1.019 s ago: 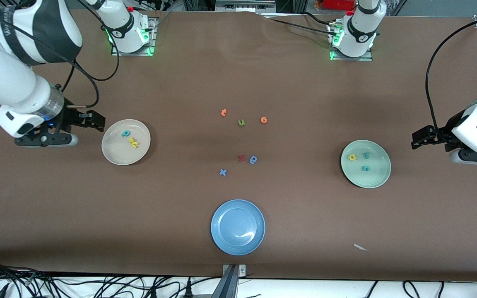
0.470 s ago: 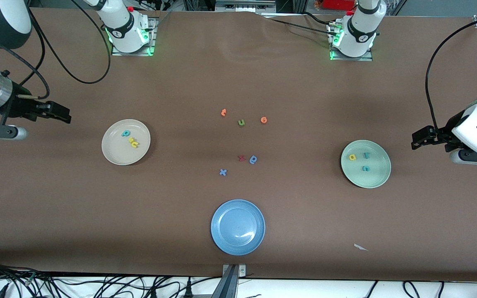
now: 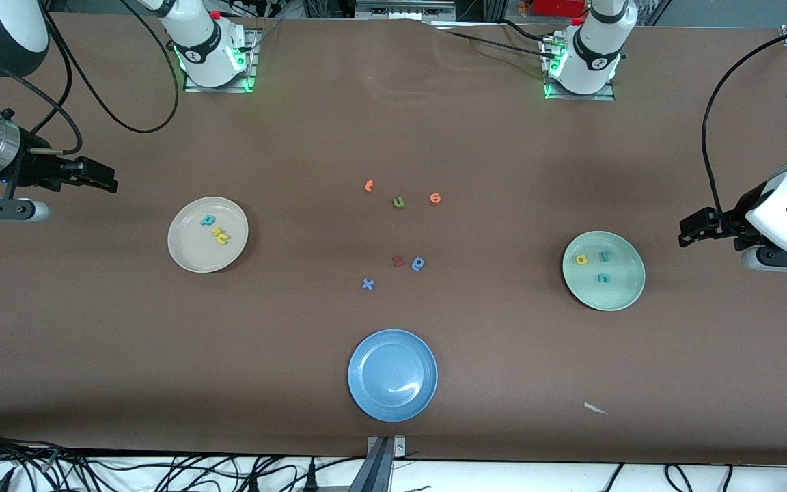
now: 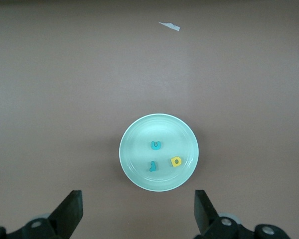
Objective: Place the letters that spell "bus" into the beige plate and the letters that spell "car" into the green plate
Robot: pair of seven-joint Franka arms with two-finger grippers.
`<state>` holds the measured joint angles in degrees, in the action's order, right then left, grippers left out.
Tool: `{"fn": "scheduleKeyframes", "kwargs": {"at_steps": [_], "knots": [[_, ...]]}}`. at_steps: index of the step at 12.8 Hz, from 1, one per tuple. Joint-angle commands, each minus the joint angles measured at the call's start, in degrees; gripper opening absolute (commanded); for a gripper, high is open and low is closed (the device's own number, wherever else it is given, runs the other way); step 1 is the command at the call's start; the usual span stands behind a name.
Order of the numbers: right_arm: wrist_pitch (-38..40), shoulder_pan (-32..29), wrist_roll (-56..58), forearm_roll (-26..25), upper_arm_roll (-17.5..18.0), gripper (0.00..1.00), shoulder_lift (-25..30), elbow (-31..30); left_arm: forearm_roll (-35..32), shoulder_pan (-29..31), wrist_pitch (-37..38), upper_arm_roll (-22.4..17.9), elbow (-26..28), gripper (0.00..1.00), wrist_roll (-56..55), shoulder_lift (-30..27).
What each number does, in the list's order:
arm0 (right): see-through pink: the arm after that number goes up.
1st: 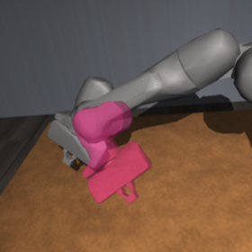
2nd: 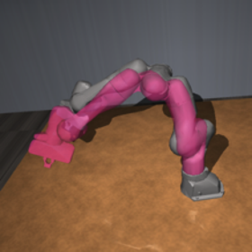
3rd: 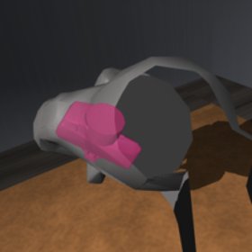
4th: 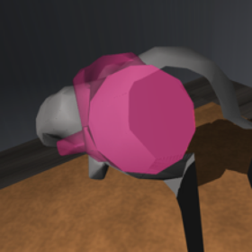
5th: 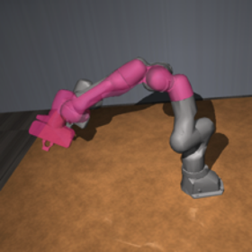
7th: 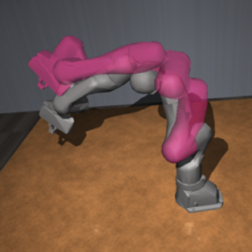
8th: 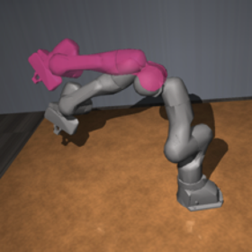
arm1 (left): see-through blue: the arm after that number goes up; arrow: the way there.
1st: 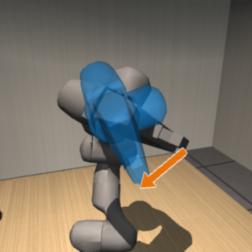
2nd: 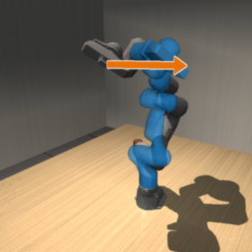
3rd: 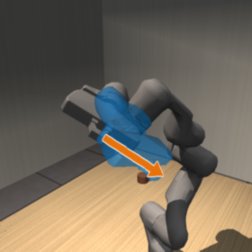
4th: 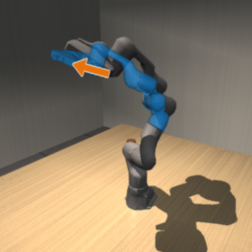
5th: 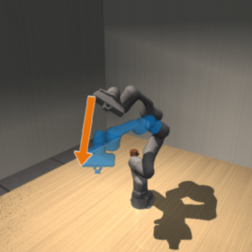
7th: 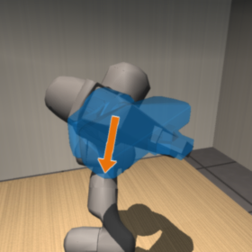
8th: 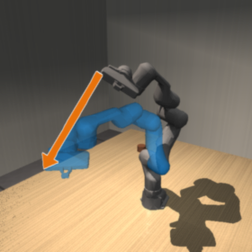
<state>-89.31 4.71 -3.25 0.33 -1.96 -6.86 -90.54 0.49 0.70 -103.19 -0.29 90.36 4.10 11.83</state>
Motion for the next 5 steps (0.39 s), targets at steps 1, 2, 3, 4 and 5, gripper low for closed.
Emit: {"fn": "scheduleKeyframes", "kwargs": {"at_steps": [1, 2, 3, 4, 5], "knots": [[-0.07, -3.47, 1.14, 0.64, 4.05, 1.00, 2.56, -2.63, -1.37, -0.17, -0.25, 0.03, 0.43, 0.99, 0.39, -0.49], [-0.07, -3.57, 1.14, 0.64, 4.24, 1.00, 2.56, -2.54, -1.37, -0.17, -0.25, 0.03, 0.43, 0.99, 0.47, -0.49], [-0.07, -3.57, 1.23, 0.64, 4.24, 1.00, 2.56, -2.45, -1.37, -0.17, -0.25, 0.03, 0.43, 0.99, 0.47, -0.49], [-0.16, -3.57, 1.32, 0.55, 4.24, 1.00, 2.56, -2.37, -1.37, -0.17, -0.25, 0.03, 0.43, 0.99, 0.47, -0.49], [-0.07, -3.57, 1.49, 0.20, 4.33, 1.00, 2.47, -2.19, -1.37, -0.17, -0.25, 0.03, 0.43, 0.99, 0.47, -0.40]]}}
